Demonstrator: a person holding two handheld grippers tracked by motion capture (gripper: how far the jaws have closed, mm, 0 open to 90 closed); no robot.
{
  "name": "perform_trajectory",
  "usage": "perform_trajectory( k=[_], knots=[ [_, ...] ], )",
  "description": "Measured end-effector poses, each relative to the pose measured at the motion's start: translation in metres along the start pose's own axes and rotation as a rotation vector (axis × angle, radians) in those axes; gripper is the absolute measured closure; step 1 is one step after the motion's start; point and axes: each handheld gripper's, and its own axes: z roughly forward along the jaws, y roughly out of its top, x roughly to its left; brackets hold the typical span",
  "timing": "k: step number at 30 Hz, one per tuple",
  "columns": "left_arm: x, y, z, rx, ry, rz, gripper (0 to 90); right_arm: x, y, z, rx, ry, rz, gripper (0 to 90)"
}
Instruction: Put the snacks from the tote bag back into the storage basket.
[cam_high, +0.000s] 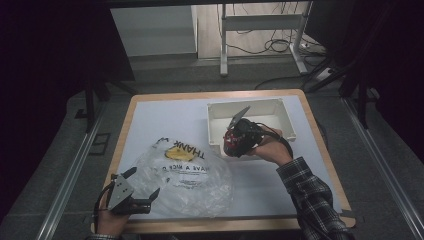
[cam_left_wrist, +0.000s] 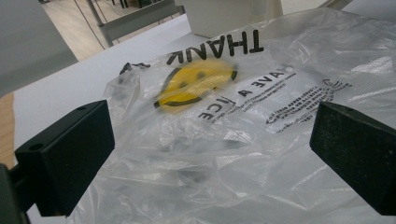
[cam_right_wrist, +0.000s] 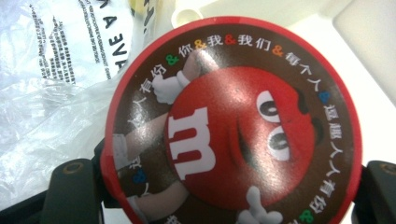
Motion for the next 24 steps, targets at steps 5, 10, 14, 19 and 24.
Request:
perform_trajectory(
  k=[5,10,14,19,24],
  knots=[
    [0.000,0.000,0.000,0.004,0.001,0.006,0.0,-0.004,0.002,0.002,-0.006,0.002,0.000,25.6],
    [0.000,0.000,0.000,0.004,0.002,0.007,0.0,-0.008,0.003,0.005,-0.004,0.003,-0.001,25.6],
    [0.000,0.000,0.000,0.005,0.002,0.008,0.0,-0.010,0.003,0.006,-0.004,0.003,0.000,25.6],
    [0.000,0.000,0.000,0.005,0.003,0.008,0.0,-0.013,0.003,0.008,-0.007,-0.001,0.002,25.6],
    [0.000,0.000,0.000,0.004,0.003,0.008,0.0,-0.015,0.004,0.010,-0.007,-0.003,0.007,25.6]
  ],
)
